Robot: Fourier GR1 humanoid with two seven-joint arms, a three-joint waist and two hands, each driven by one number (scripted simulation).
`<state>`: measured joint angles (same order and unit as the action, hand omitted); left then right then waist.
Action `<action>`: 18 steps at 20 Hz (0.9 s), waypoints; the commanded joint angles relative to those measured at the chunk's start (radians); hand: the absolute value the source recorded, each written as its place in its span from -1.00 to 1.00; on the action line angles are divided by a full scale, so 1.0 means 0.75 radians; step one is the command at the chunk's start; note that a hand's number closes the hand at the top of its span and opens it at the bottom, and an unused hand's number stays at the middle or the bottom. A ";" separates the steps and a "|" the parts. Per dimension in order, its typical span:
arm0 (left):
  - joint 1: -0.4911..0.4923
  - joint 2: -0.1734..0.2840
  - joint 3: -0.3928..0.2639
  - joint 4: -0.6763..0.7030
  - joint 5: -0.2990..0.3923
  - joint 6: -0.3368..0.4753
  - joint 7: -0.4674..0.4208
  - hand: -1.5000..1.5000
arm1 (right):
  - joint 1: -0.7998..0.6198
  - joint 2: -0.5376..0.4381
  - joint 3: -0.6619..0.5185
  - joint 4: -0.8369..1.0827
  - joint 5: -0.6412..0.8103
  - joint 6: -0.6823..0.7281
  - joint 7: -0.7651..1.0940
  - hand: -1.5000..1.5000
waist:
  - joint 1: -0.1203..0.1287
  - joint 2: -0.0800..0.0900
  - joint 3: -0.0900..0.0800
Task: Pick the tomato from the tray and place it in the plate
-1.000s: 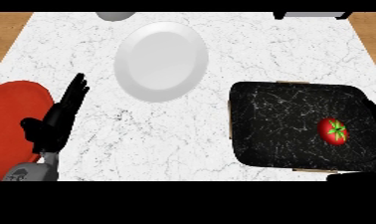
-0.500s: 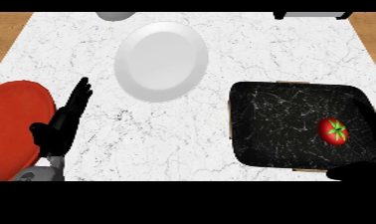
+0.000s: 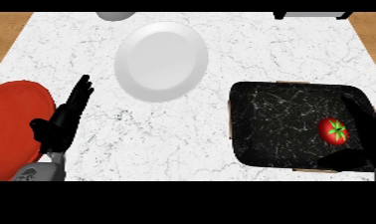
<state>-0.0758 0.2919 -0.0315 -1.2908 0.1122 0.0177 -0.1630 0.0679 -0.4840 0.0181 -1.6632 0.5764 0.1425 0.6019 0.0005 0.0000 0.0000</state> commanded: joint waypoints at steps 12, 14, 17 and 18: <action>0.040 -0.006 0.089 -0.092 -0.038 -0.071 0.047 0.00 | -0.037 0.079 -0.060 0.179 0.055 0.060 -0.307 1.00 | -0.002 -0.001 0.000; 0.056 -0.060 0.043 -0.131 -0.070 -0.026 0.095 0.00 | -0.039 0.125 -0.019 0.266 0.142 -0.040 -0.363 1.00 | 0.001 -0.001 0.000; 0.146 -0.059 0.036 -0.193 -0.079 -0.040 0.046 0.00 | -0.045 0.126 -0.014 0.210 0.206 -0.105 -0.380 1.00 | 0.006 -0.002 0.001; 0.122 -0.033 0.072 -0.207 -0.042 -0.061 0.080 0.00 | -0.140 0.119 -0.001 0.321 0.218 -0.094 -0.428 1.00 | 0.014 -0.001 0.001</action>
<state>-0.0236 0.2537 0.0081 -1.3773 0.0646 -0.0125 -0.1269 0.0034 -0.4263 -0.0156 -1.4970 0.6762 0.1378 0.3333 0.0004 -0.0102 -0.0174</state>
